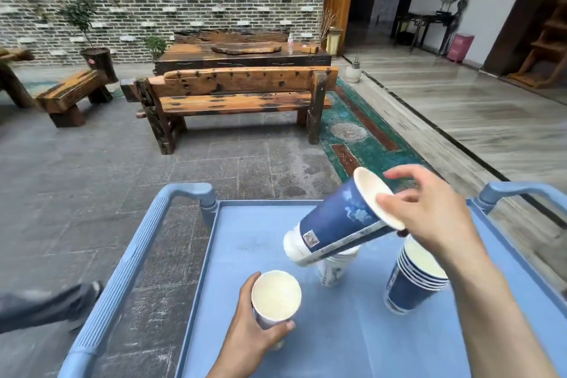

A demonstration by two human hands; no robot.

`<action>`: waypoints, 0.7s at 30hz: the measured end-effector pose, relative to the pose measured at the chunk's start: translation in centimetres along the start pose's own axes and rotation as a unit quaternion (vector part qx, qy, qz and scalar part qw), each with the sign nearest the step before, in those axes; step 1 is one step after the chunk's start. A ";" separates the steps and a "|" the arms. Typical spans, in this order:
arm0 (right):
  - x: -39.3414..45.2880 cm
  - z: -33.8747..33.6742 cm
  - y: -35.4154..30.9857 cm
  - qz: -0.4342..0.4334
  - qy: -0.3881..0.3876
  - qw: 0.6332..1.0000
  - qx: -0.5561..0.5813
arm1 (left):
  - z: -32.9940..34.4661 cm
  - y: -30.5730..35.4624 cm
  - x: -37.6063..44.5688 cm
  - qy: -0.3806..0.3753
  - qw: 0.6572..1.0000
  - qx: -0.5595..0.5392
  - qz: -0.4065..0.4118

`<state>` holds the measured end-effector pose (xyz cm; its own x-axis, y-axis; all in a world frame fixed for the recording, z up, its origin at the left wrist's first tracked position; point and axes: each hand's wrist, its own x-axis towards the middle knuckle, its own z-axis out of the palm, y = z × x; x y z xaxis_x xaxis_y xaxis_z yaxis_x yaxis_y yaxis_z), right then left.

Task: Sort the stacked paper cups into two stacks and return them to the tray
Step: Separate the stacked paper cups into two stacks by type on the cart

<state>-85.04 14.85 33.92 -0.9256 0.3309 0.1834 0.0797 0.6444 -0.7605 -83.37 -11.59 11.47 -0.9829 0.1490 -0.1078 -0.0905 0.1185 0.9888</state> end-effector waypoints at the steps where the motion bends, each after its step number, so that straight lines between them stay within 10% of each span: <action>1: 0.2 -2.5 0.3 0.001 0.050 0.999 0.004 | 0.0 0.0 0.1 0.006 1.000 0.008 0.005; 9: -0.5 -11.0 5.8 0.089 0.226 0.969 -0.050 | 0.4 -0.7 1.6 0.026 0.997 0.060 0.031; 21: 0.5 -4.5 11.8 0.167 0.113 0.962 -0.184 | -0.7 4.7 2.7 0.033 0.997 0.019 0.067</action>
<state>-82.91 25.74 27.81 -0.7252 0.6764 0.1285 0.5231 0.6627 -0.5360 -86.53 -11.28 15.86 -0.9943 0.1010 0.0331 0.0471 0.1393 0.9891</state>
